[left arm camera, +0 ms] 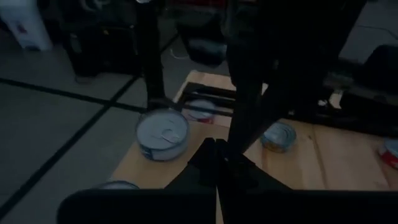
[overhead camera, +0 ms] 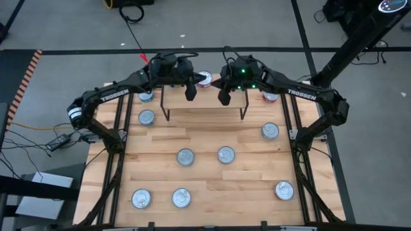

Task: Stack canned seafood by type on shelf
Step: Put the bottom left blue tuna can on the shelf

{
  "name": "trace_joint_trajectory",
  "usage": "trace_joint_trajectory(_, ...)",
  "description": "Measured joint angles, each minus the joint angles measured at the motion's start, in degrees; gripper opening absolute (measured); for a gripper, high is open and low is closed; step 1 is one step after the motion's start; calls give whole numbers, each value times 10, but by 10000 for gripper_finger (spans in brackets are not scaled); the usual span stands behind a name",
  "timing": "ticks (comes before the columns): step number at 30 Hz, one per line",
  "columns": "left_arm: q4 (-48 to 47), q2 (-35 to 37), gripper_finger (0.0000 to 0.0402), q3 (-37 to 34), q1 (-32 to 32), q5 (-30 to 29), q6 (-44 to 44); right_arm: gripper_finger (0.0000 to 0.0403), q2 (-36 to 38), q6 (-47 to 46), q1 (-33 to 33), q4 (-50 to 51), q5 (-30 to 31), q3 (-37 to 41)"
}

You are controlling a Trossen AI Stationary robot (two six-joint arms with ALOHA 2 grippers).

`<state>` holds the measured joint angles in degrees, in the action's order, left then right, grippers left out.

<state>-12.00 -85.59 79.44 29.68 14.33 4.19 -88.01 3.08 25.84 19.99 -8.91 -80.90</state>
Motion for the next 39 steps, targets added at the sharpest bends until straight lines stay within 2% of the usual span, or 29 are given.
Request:
trace_joint_trajectory(2,-4,-1,0,-1,0,13,-1,5,0,6,-6,1,-1,0)
trace_joint_trajectory(7,7,-1,0,-1,-1,19,2,5,0,-72,-21,-20,8,0)
trace_joint_trajectory(11,35,-1,1,-1,-1,19,43,5,0,-61,-36,-27,44,0)
trace_joint_trajectory(15,57,-1,1,-1,3,21,44,5,0,-59,-41,-33,47,0)
trace_joint_trajectory(23,73,37,1,-1,1,24,23,5,0,-55,-35,-28,-27,0)
trace_joint_trajectory(31,-27,89,1,0,-17,19,23,6,0,-1,-32,-28,-35,0)
trace_joint_trajectory(36,-162,111,1,-1,-51,25,29,6,0,1,-23,-26,-87,0)
trace_joint_trajectory(39,-255,125,1,-1,-73,25,-7,6,0,0,-21,-19,-120,0)
